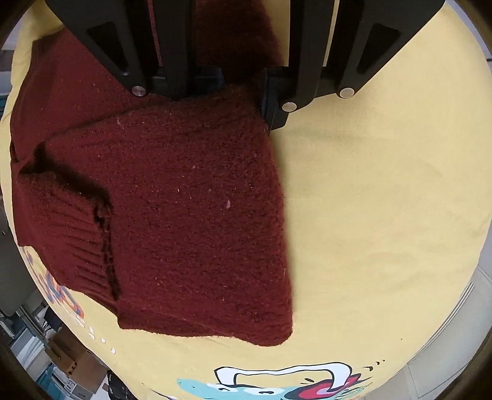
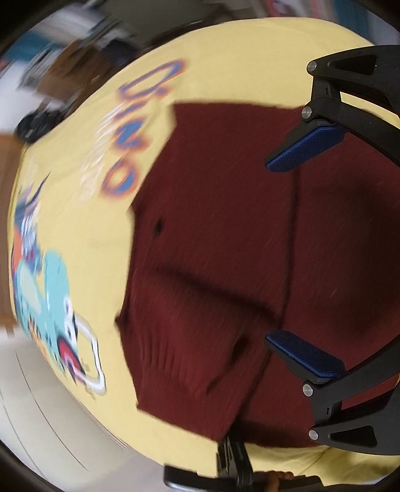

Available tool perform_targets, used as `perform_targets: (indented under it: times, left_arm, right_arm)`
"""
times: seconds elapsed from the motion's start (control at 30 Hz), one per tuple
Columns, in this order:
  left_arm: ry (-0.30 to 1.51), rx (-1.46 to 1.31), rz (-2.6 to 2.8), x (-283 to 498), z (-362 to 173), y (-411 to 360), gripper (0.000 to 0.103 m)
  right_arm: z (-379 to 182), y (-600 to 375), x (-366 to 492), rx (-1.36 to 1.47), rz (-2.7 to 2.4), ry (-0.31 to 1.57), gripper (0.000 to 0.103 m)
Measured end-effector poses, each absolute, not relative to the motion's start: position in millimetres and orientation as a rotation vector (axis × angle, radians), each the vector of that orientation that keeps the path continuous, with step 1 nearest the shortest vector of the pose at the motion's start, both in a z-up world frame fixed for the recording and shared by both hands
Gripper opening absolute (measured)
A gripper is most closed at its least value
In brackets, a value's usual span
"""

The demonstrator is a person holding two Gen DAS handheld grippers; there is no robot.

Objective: Fold small clothes
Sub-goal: 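Grasp the folded sweater edge with the left gripper while the right gripper grasps the hem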

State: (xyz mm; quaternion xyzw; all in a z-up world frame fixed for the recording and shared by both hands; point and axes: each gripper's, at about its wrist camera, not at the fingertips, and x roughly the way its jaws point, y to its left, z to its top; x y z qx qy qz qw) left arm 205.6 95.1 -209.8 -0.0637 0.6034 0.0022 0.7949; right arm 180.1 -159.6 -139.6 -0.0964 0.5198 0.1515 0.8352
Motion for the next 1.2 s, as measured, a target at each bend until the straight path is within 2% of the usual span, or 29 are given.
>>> perform_targets:
  times: [0.23, 0.47, 0.57, 0.63, 0.67, 0.7, 0.73, 0.8, 1.2]
  left_arm:
    - [1.314, -0.091, 0.009, 219, -219, 90, 0.015]
    - [1.328, -0.099, -0.002, 227, -219, 92, 0.015]
    - [1.332, -0.092, -0.006, 225, -221, 98, 0.015]
    - [1.333, -0.092, -0.008, 233, -224, 93, 0.015]
    - [1.333, -0.093, -0.009, 234, -217, 98, 0.015]
    - [1.333, -0.093, -0.011, 236, -218, 98, 0.015]
    - [1.333, -0.093, -0.011, 228, -214, 103, 0.015]
    - [1.334, -0.091, -0.011, 229, -214, 103, 0.015]
    - [1.331, -0.073, 0.001, 224, -213, 100, 0.015]
  right_arm:
    - [-159, -50, 186, -0.474, 0.491, 1.056, 0.103]
    - [-196, -3, 207, -0.597, 0.495, 1.077, 0.1]
    - [-203, 4, 212, -0.627, 0.501, 1.078, 0.086]
    - [-204, 3, 219, -0.605, 0.523, 1.089, 0.061]
    - [-204, 1, 222, -0.59, 0.528, 1.099, 0.055]
    - [-202, -3, 226, -0.57, 0.525, 1.105, 0.039]
    - [-200, -8, 229, -0.558, 0.52, 1.107, 0.028]
    - [-191, -20, 235, -0.494, 0.528, 1.111, 0.023]
    - [-148, -135, 247, -0.162, 0.436, 1.111, 0.021]
